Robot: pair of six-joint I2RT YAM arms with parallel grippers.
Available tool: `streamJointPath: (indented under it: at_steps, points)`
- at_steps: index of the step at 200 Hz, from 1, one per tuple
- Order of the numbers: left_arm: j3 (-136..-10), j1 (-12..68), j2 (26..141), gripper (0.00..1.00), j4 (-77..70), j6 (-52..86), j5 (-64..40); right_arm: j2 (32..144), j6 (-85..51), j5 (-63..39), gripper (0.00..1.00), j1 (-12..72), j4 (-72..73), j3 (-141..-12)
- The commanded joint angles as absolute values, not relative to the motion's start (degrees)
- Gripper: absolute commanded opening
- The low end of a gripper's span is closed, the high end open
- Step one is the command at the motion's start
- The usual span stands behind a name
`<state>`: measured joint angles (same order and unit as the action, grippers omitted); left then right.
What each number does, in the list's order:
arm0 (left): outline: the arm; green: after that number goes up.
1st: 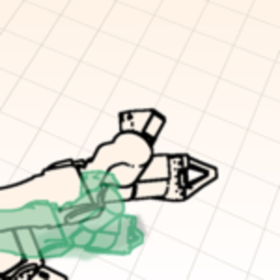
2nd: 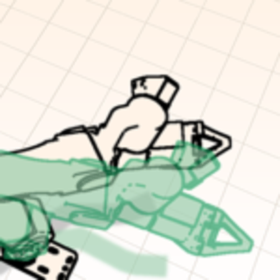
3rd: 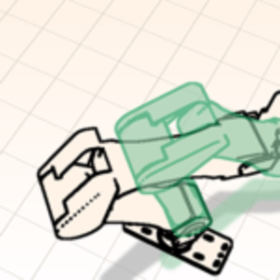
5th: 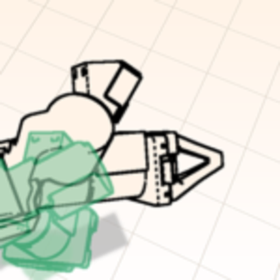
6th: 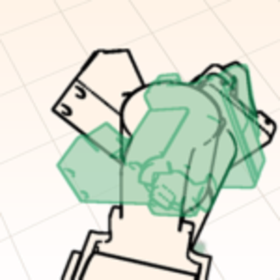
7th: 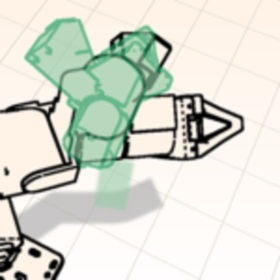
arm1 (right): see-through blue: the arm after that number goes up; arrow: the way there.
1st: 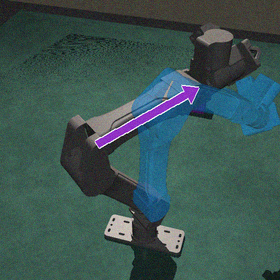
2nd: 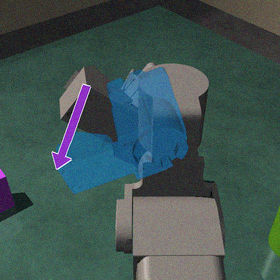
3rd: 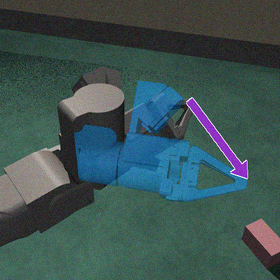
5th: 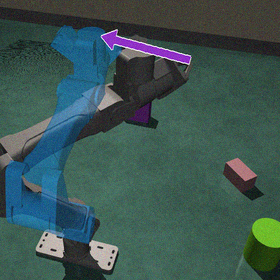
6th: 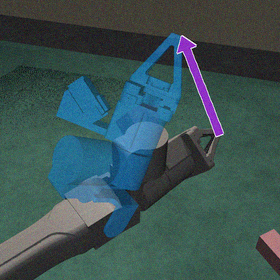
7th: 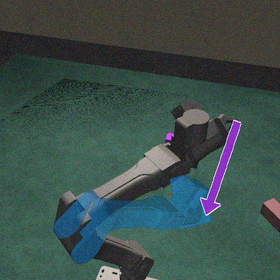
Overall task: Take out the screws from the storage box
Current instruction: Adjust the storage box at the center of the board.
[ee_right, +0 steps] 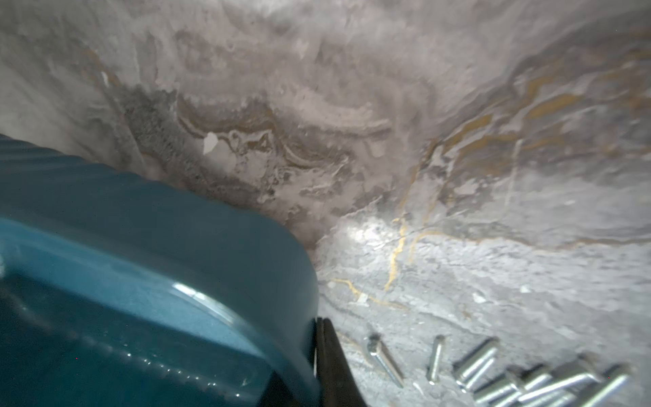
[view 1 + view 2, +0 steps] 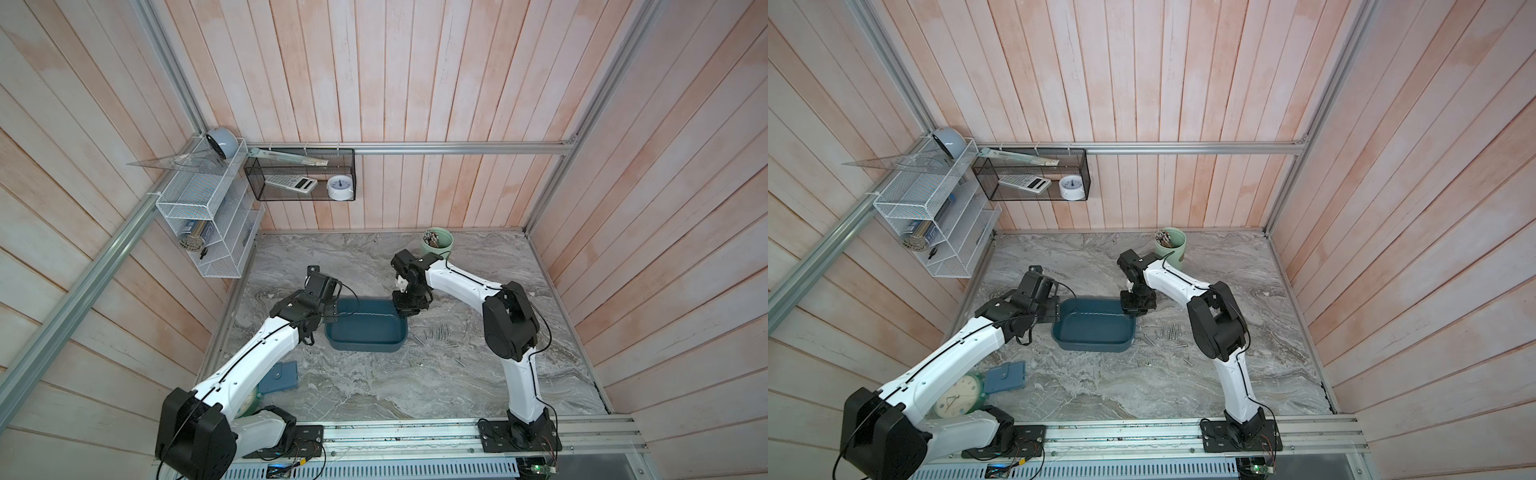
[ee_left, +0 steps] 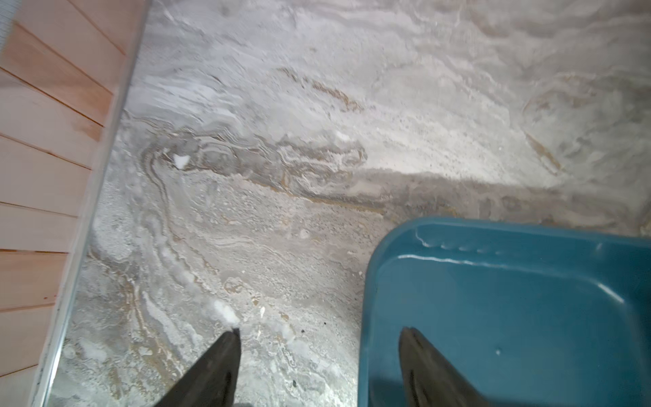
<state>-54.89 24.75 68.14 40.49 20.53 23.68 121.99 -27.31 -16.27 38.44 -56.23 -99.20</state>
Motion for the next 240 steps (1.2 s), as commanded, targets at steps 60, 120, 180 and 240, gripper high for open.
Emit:
streamJointPath:
  at_steps: [60,120,180,240]
  points:
    - [-45.4,24.43,51.62,0.76,27.2,18.28,26.55,120.64,-25.6,-22.94,0.0,36.3,-59.22,-96.93]
    - [-49.11,24.45,59.19,0.77,31.4,18.88,24.52,121.73,-25.29,-7.49,0.1,39.59,-63.01,-98.7]
    - [-46.0,24.43,57.32,0.78,27.88,18.72,27.06,118.66,-26.19,-7.34,0.32,40.45,-59.14,-95.55]
    - [-44.49,24.35,54.97,0.88,24.66,18.91,28.4,100.46,-27.96,-5.19,0.42,39.51,-47.04,-84.59]
